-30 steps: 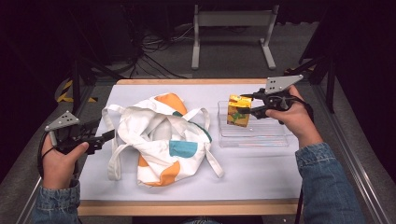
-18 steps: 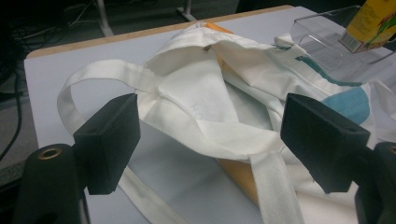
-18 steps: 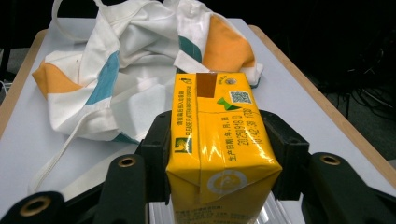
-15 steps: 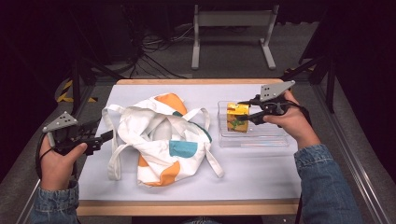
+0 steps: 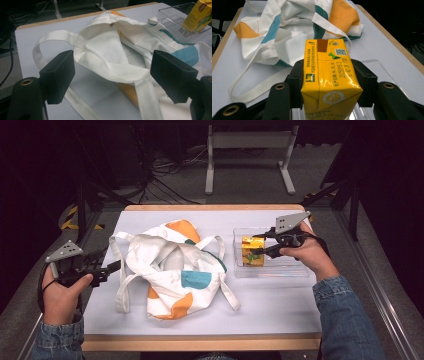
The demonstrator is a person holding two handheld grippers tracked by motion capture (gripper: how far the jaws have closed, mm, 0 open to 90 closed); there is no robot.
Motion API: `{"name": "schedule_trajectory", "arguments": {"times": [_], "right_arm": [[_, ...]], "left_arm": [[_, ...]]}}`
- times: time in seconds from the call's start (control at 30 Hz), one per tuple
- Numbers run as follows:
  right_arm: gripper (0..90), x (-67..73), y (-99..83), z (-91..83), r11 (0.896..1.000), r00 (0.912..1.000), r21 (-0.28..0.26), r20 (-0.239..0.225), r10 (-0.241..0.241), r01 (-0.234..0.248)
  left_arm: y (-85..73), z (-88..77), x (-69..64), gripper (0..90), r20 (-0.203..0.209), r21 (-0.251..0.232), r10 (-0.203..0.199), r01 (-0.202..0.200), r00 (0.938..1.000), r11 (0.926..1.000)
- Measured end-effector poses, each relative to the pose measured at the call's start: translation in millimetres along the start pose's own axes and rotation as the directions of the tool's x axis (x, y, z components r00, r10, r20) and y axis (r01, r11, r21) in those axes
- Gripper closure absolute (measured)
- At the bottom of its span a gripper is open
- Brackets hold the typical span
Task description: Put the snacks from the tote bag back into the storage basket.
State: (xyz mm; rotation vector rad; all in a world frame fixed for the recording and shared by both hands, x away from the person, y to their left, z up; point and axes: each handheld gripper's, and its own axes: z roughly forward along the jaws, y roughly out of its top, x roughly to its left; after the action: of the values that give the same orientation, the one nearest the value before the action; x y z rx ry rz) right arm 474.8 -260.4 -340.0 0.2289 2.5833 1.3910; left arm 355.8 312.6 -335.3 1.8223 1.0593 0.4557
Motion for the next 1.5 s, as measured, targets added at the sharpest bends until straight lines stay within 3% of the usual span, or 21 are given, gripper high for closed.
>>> {"name": "schedule_trajectory", "arguments": {"times": [0.43,1.17,1.5], "right_arm": [[50.7,-2.3,-11.5,10.8,1.000,0.9991,0.007,-0.042,0.009,-0.009],[50.6,0.5,-18.7,22.1,1.000,0.9956,0.029,-0.093,-0.009,0.012],[50.4,-1.1,-18.5,18.0,0.994,0.9956,0.107,-0.092,0.014,-0.004]], "left_arm": [[-4.8,-7.9,1.6,20.8,-0.019,-0.002,-0.014,0.014,0.9997,0.9999],[-3.7,-3.9,1.3,20.8,-0.008,0.003,-0.010,0.010,0.9999,0.9999],[-1.3,0.3,-0.2,20.6,0.003,0.008,-0.007,0.006,1.0000,0.9999]]}}
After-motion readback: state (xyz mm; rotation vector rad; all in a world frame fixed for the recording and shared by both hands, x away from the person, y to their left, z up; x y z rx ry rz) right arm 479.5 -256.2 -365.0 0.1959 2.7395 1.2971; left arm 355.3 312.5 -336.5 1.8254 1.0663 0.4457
